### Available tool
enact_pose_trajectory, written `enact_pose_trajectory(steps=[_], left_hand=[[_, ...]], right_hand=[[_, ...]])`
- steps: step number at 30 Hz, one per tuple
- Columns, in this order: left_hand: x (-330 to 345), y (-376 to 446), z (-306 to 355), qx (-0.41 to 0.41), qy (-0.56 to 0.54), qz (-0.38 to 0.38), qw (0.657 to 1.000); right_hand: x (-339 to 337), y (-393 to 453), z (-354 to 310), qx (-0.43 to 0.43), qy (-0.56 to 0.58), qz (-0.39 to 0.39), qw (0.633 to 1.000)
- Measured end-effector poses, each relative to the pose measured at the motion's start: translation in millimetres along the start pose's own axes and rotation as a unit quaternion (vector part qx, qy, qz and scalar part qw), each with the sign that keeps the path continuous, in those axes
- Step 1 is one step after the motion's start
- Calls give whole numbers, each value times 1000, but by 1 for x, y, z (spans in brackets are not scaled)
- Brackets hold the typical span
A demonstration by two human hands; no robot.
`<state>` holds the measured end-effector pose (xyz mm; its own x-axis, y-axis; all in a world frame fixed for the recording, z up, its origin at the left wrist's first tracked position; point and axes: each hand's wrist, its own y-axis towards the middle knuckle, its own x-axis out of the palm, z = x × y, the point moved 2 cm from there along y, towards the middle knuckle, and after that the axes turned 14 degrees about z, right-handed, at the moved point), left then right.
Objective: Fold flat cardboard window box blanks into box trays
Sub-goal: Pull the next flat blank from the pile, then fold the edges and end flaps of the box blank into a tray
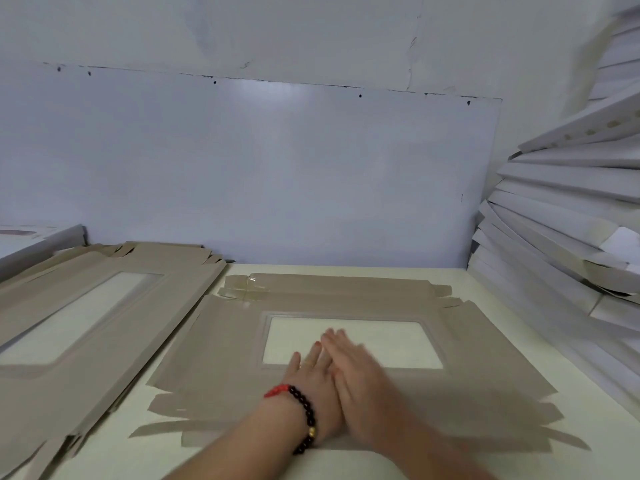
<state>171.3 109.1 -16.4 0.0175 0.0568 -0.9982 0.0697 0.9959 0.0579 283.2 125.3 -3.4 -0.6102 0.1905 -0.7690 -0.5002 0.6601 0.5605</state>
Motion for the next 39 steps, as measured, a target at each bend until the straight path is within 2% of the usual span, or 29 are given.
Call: enact_pose_trajectory(steps=[2,5,8,16,27,29,32,34,35,37,39], left_hand=[[22,-3,-2,-4,13,-12,1000],[40,-12,-26,-24,1,30,999],[44,-22,-60,-41,1,44,998],[39,-49,-154,-149,26,51,987],[34,-54,-195,-188,46,6,981],[26,-47,-198,-193,70,-12,979],[3,-18,-185,-170,117,10,978],[-8,13,-153,-120,104,36,987],[-11,29,-132,-93,88,50,991],[-11,59,-92,-43,53,75,995],[-3,83,-61,-19,14,86,996]], right_hand=[[21,-13,7,46,34,-80,995],[27,-25,43,-4,-125,-180,976],[11,-31,80,34,-157,-232,959],[-49,-59,168,180,-252,-212,927],[-98,-85,209,311,-318,-179,878],[-112,-74,205,304,-378,-212,848],[-121,-31,180,233,-463,-222,826],[-104,8,158,162,-472,-165,851],[-86,27,145,131,-419,-126,889],[-42,56,113,85,-220,-87,968],[-1,74,83,45,-64,-76,994]])
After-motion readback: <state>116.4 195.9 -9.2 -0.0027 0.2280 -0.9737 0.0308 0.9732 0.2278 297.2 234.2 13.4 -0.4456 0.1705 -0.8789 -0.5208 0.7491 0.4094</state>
